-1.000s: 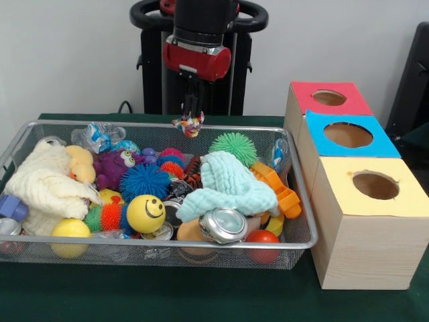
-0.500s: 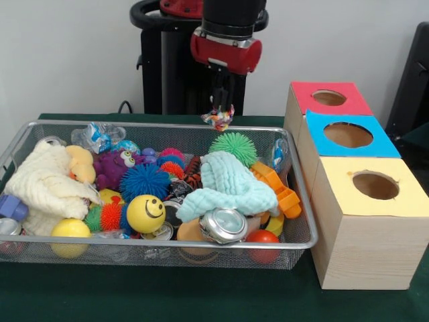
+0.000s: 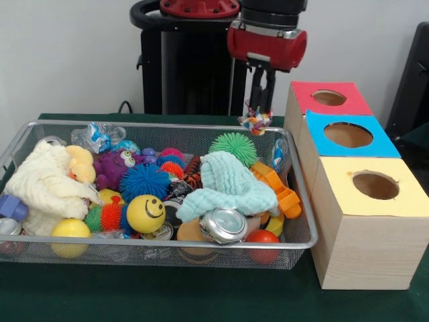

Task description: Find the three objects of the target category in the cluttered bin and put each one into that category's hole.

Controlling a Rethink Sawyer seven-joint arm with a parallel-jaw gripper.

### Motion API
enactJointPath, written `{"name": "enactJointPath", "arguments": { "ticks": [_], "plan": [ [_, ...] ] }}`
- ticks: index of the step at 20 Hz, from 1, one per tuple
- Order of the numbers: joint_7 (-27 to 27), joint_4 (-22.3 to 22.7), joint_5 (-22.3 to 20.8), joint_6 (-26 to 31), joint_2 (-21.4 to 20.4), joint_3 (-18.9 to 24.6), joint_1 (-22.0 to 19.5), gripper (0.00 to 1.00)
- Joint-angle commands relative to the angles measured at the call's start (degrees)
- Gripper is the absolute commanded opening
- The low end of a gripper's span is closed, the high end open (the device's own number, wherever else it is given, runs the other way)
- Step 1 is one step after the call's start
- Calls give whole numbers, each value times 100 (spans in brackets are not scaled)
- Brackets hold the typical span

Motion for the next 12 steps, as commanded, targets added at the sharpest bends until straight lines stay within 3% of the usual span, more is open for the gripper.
{"name": "enactJointPath", "arguments": {
  "ticks": [1,6,12],
  "plan": [
    [1560,-1054,501,1178,301,-294,278,0],
    [1709,-1634,665,1672,508,-559,514,0],
    [1936,-2112,870,1883,882,-799,760,0]
  ]
}}
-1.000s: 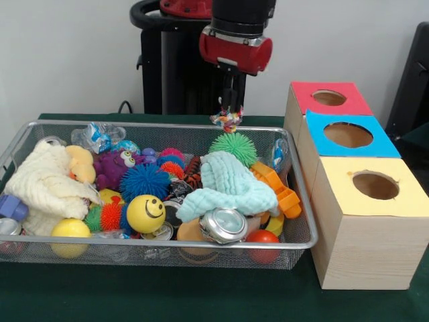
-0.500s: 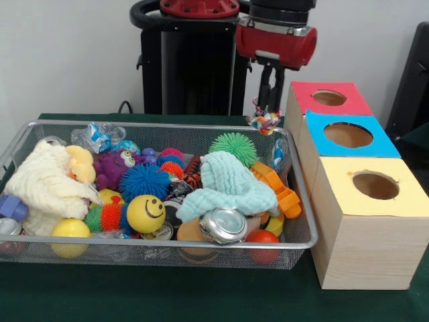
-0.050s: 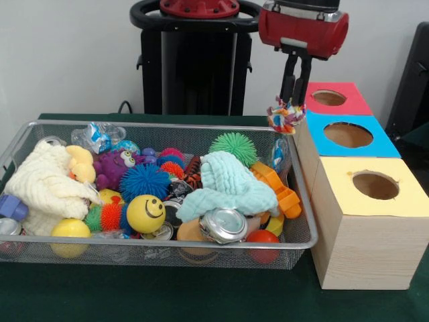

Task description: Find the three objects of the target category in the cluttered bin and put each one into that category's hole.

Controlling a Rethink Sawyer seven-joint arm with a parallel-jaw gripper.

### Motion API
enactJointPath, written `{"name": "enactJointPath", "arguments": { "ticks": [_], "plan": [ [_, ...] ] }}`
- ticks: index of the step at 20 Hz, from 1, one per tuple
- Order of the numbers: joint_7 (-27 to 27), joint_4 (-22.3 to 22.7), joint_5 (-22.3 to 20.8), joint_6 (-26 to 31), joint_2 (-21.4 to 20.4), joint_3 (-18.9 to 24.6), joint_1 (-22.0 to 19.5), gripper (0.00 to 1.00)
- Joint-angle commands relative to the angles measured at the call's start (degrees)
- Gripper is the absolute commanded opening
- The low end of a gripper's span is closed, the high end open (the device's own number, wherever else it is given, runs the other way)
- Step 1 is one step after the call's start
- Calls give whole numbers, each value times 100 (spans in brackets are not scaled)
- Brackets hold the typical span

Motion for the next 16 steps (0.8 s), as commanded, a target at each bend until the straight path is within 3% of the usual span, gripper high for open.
{"name": "enactJointPath", "arguments": {
  "ticks": [1,16],
  "plan": [
    [1937,-957,384,788,622,-265,138,0],
    [2576,-2585,903,1489,1769,-664,536,0]
  ]
}}
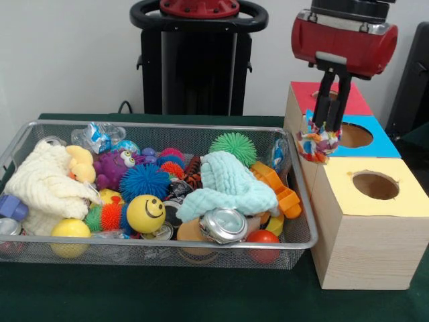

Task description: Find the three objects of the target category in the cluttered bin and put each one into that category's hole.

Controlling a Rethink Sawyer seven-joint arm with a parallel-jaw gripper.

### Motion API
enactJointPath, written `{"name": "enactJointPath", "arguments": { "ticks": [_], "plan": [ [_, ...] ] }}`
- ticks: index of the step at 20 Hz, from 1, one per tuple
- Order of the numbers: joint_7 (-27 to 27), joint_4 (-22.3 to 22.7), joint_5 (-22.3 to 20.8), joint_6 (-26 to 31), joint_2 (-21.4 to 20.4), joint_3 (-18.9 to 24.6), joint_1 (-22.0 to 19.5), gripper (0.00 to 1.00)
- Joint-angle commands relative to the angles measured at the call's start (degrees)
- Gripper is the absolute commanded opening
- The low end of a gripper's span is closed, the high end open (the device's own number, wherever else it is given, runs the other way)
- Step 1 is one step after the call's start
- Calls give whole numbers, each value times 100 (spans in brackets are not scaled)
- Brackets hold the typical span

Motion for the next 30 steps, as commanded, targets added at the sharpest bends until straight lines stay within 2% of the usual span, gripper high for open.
{"name": "enactJointPath", "arguments": {
  "ticks": [1,5,9,17,24,30],
  "plan": [
    [2002,-1087,363,1027,873,-88,94,0],
    [2077,-1292,439,1163,1061,-101,148,0],
    [2169,-1200,527,1127,1099,-93,255,0],
    [2373,-828,653,735,1238,-145,552,0],
    [2268,-355,777,714,1049,-116,711,0],
    [2266,-140,849,697,986,-176,797,0]
  ]
}}
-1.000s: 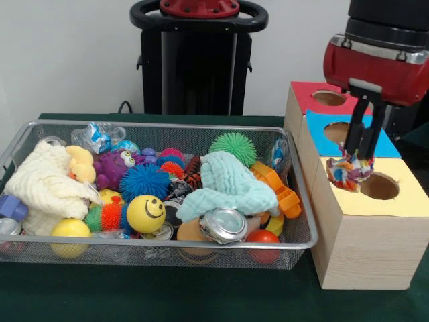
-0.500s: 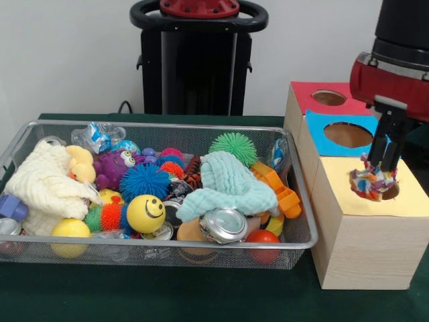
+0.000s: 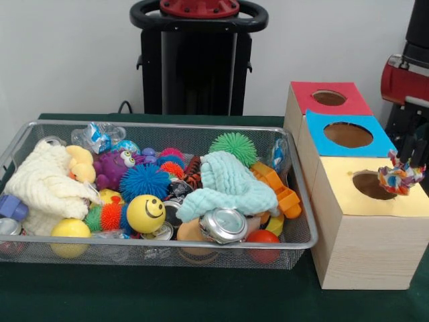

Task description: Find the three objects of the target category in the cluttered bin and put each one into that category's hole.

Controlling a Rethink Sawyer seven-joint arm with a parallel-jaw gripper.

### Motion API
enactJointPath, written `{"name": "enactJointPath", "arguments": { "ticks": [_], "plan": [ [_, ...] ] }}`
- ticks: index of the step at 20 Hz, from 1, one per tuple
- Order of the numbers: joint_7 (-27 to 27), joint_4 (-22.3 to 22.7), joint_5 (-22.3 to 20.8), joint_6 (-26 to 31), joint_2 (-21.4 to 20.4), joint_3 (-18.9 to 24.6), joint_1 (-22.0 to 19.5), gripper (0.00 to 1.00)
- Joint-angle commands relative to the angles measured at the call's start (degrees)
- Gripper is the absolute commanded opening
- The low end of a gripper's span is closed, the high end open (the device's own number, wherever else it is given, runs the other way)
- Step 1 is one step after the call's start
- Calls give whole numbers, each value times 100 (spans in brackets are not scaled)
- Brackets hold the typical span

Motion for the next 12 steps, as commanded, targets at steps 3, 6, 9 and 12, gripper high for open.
{"name": "enactJointPath", "arguments": {
  "ticks": [3,6,9,12],
  "plan": [
    [1532,807,227,302,16,94,-45,0],
    [1389,885,193,297,-40,66,-92,0],
    [1287,950,167,253,-69,74,-138,0],
    [1178,1059,135,39,-36,108,-202,0]
  ]
}}
